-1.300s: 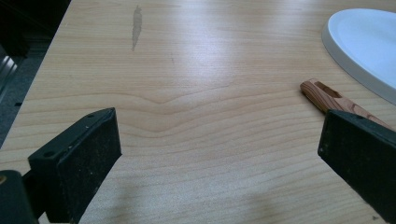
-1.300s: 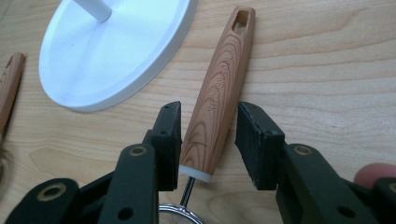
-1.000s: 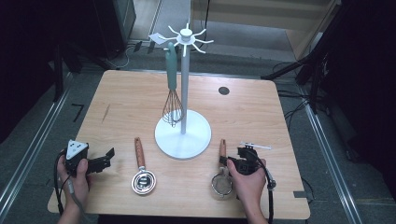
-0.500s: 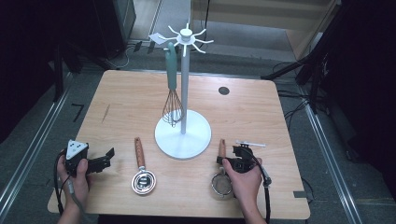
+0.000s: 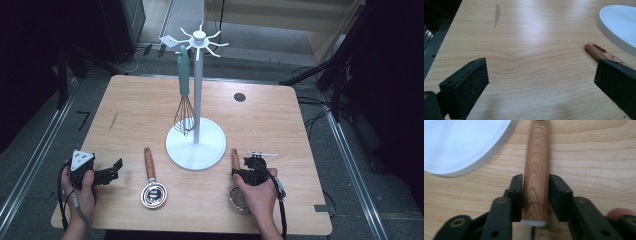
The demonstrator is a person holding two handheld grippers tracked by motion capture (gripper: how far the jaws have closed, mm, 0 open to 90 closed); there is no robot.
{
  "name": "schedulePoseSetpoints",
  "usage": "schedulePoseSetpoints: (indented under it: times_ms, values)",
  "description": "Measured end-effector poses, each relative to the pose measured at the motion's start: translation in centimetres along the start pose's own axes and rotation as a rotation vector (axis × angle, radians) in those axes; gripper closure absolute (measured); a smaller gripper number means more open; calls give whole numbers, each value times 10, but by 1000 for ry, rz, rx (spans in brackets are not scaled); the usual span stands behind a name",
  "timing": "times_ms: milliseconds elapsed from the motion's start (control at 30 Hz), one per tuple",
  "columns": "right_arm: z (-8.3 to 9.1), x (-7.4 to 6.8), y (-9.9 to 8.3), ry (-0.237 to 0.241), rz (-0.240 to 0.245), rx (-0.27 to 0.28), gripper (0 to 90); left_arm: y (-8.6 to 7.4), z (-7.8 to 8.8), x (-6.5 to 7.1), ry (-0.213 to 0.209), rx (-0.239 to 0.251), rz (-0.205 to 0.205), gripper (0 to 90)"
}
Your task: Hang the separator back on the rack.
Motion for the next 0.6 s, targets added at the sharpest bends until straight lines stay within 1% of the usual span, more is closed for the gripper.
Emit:
schedulePoseSetpoints:
  times_ms: [100, 233, 333, 367, 433, 467, 567, 600]
  values:
    - [0, 1, 0, -1, 42, -7, 696, 0, 0, 0, 1, 0, 0, 0]
    - [1, 0, -1, -2, 79, -18, 698, 0, 0, 0, 1, 0, 0, 0]
    - [1, -1, -2, -6, 110, -13, 699, 0, 0, 0, 0, -2, 0, 0]
    - [1, -2, -3, -6, 110, -10, 699, 0, 0, 0, 0, -2, 0, 0]
    - [1, -2, -3, -5, 125, -5, 698, 0, 0, 0, -1, -2, 0, 0]
    - [1, -2, -4, -12, 123, -6, 698, 0, 0, 0, -2, -3, 0, 0]
    - [1, -1, -3, -37, 128, 12, 695, 0, 0, 0, -2, -3, 0, 0]
    - [1, -1, -3, -40, 129, 8, 693, 0, 0, 0, -3, -2, 0, 0]
Point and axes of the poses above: each handheld gripper's, and its own axes: z roughly backward along the jaws, y roughly out of its top, x roughly to its right, the point moved 6 cm from there along -z, roughly forward along the jaws, and after that the axes turned 2 degrees about y, right-handed, at the moved point
